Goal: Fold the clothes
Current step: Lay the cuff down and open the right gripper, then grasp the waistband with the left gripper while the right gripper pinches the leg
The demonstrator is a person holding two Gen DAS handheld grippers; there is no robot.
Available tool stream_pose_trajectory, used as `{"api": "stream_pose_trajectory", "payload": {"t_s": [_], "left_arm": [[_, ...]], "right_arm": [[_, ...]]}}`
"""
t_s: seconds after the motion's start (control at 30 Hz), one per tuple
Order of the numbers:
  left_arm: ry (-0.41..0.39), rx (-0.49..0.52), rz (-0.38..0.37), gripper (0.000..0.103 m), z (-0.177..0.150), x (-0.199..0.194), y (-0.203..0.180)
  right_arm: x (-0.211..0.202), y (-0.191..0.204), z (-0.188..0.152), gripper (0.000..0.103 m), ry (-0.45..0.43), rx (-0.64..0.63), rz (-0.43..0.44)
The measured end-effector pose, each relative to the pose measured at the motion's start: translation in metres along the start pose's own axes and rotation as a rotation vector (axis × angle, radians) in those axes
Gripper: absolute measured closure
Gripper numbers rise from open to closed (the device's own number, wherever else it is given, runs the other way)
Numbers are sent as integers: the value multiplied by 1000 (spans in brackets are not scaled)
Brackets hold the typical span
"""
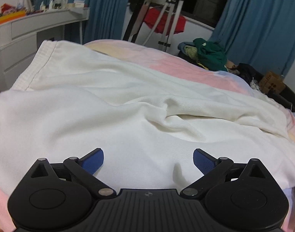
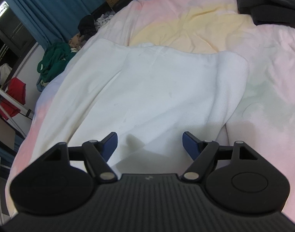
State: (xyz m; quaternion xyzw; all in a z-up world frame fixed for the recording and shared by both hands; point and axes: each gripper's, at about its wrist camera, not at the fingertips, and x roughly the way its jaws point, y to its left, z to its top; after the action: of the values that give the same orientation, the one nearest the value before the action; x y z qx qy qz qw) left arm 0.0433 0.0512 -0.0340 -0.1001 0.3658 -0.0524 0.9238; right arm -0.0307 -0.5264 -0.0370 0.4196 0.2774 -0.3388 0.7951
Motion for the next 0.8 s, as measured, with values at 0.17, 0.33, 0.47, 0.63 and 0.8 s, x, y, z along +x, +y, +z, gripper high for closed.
{"api": "stream_pose_trajectory", "payload": {"t_s": [0.17, 0.33, 0.47, 0.63, 0.8], "left_arm": [[19, -97, -23, 3, 14, -8, 21], [63, -303, -56, 3, 31, -28, 77], [113, -425, 19, 3, 41, -40, 129], [59, -640, 40, 5, 37, -75, 193], [102, -755, 1, 6, 24, -81, 223]], "right_arm": [[6, -6, 1, 26, 4, 62, 37], [15, -17, 6, 25, -16, 156, 112], [25, -29, 14, 26, -40, 224, 163], [28, -35, 29, 28, -113, 258, 271], [24, -34, 41, 47, -209, 221, 297]]}}
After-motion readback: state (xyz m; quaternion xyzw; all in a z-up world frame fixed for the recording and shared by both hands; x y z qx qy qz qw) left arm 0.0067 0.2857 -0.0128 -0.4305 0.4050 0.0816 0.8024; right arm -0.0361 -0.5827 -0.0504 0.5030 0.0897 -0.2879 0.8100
